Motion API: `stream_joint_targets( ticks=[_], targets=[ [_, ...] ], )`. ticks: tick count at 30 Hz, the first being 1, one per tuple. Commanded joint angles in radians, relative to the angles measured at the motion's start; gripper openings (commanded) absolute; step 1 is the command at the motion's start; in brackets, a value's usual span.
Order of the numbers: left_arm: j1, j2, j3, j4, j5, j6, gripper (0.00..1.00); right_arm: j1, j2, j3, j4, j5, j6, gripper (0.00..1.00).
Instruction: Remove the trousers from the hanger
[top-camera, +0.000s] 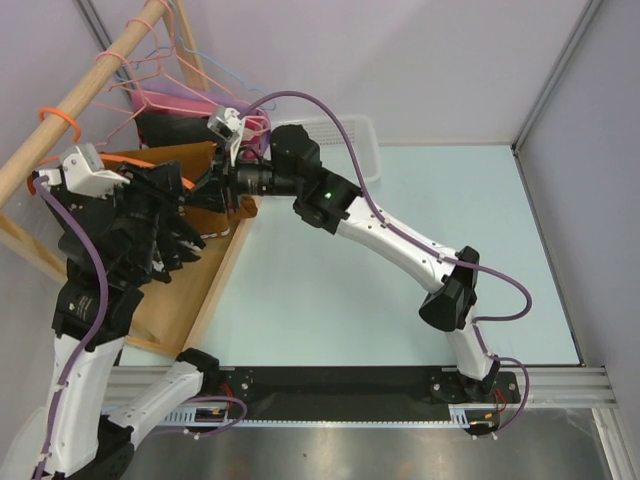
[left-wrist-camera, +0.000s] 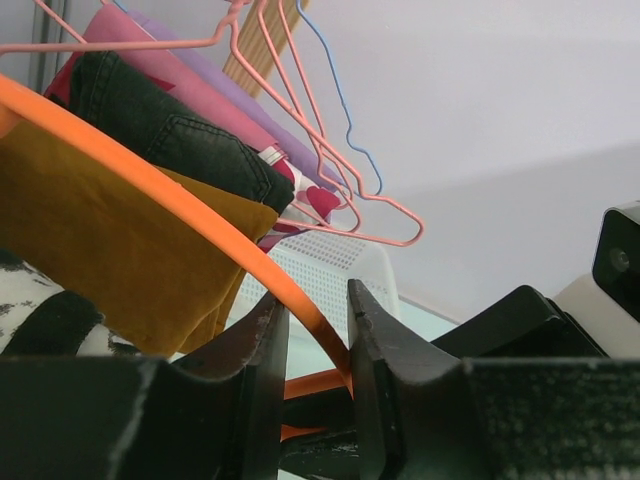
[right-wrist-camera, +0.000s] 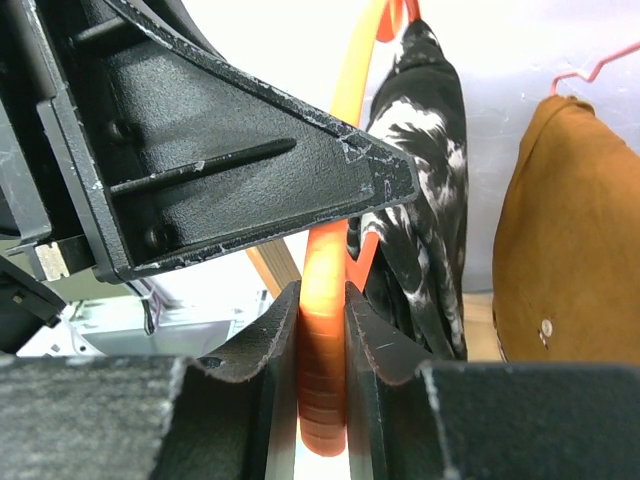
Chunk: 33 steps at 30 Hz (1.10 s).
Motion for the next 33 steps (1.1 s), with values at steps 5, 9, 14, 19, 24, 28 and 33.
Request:
stream_joint_targets(
  ticks=[5,9,14,19,24,28,33],
  targets=[
    [-0.005,0.045,0.157,0.113,0.188,0.064,0.27,0.02,0.022,0.047,0.027,0.005,-0.002,0.0],
    [-0.005,0.063,0.214,0.111,0.252,0.043,0.25,0.035,-0.006,0.013,0.046,0.028,-0.019,0.0],
    [-0.005,0.088,0.3,0.097,0.323,0.022,0.23,0.043,-0.024,-0.019,0.072,0.031,-0.034,0.0],
    [-0.005,0.085,0.324,0.084,0.402,-0.029,0.22,0.064,-0.105,-0.105,0.136,0.06,-0.047,0.0],
    [-0.005,0.077,0.32,0.079,0.468,-0.066,0.23,0.084,-0.207,-0.257,0.201,0.072,-0.058,0.0],
    [-0.005,0.062,0.308,0.073,0.509,-0.098,0.23,0.116,-0.277,-0.315,0.169,0.112,-0.088,0.0],
    [-0.005,0.044,0.274,0.071,0.55,-0.135,0.25,0.178,-0.369,-0.453,0.182,0.187,-0.094,0.0]
  ],
)
